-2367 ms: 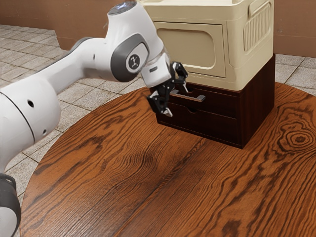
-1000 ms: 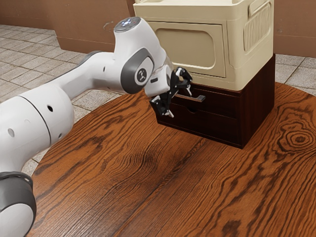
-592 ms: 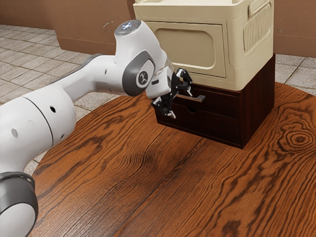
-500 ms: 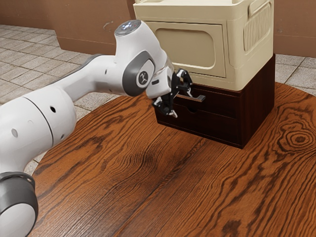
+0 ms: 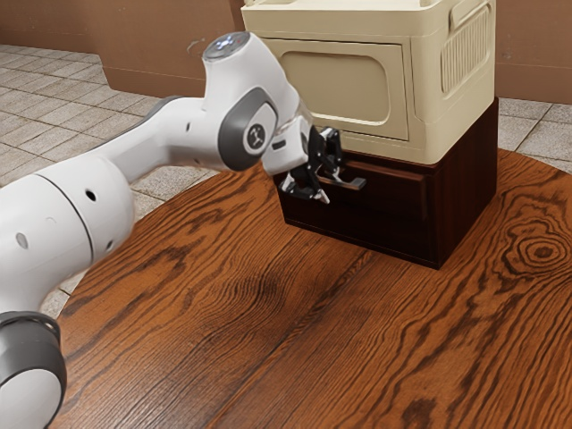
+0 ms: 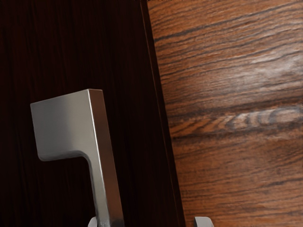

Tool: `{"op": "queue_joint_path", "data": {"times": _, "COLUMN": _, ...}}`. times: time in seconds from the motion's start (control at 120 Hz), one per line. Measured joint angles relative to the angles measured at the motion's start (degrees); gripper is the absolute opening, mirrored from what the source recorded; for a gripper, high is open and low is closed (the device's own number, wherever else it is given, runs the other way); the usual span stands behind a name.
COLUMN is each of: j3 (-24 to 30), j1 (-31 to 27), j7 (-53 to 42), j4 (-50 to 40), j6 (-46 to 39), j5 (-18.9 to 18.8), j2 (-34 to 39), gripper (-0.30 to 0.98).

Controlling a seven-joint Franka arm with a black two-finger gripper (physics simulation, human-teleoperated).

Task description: Pull the drawer handle with one arm to open the drawer

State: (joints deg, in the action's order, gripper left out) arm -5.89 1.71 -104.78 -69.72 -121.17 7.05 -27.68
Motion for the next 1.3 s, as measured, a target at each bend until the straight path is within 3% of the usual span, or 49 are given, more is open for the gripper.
{"op": "queue_joint_path", "data": {"times": 0.333, "j3": -0.34, "j1": -0.06, "j7": 1.33, "j4": 0.03, "j6": 3.27, "j5": 0.92, "j2": 0.53, "gripper": 0.05}}
{"op": "queue_joint_path", "data": {"times": 0.983, "j3": -0.94, "j1": -0.36, "j7": 5.03, "j4": 0.00, "j6": 11.66, "j5": 1.56, "j2": 2.53, "gripper": -0.02}}
{"op": "queue_joint_path", "data": {"times": 1.3, "j3": -1.52, "j1": -0.37, "j7": 6.13, "j4": -6.27, "j6": 12.62, "j5": 1.99, "j2": 7.76, "gripper": -0.03}}
